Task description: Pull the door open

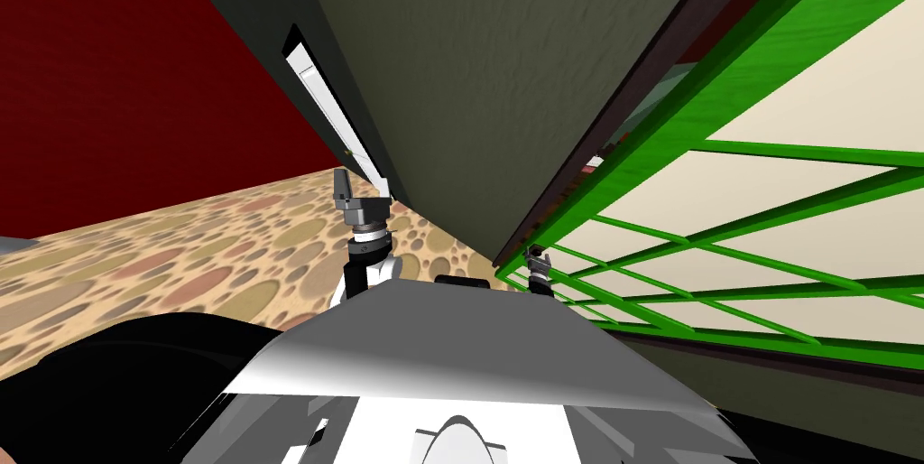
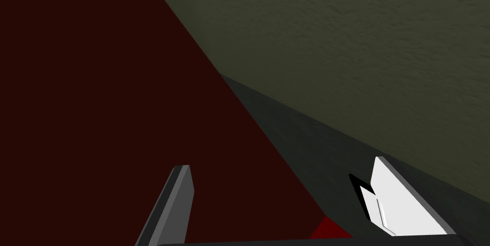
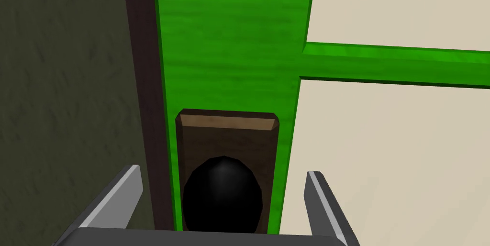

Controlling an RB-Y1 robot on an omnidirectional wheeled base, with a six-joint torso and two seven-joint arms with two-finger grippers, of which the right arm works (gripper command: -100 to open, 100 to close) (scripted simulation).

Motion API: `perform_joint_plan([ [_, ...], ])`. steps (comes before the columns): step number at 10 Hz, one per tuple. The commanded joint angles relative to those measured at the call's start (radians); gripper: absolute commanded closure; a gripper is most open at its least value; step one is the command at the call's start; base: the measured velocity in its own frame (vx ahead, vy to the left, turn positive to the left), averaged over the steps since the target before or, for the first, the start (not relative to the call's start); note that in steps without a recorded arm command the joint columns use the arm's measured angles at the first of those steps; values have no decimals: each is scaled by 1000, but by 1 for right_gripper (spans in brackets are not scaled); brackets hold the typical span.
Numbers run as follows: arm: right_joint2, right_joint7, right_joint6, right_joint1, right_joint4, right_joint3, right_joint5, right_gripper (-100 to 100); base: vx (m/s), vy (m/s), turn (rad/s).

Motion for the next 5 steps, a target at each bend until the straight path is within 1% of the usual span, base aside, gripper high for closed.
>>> perform_joint_plan([
  [1,0,5,1,2,-4,1,-1,100,-6,0,-6],
  [5,0,5,1,2,-4,1,-1,100,-9,-1,2],
])
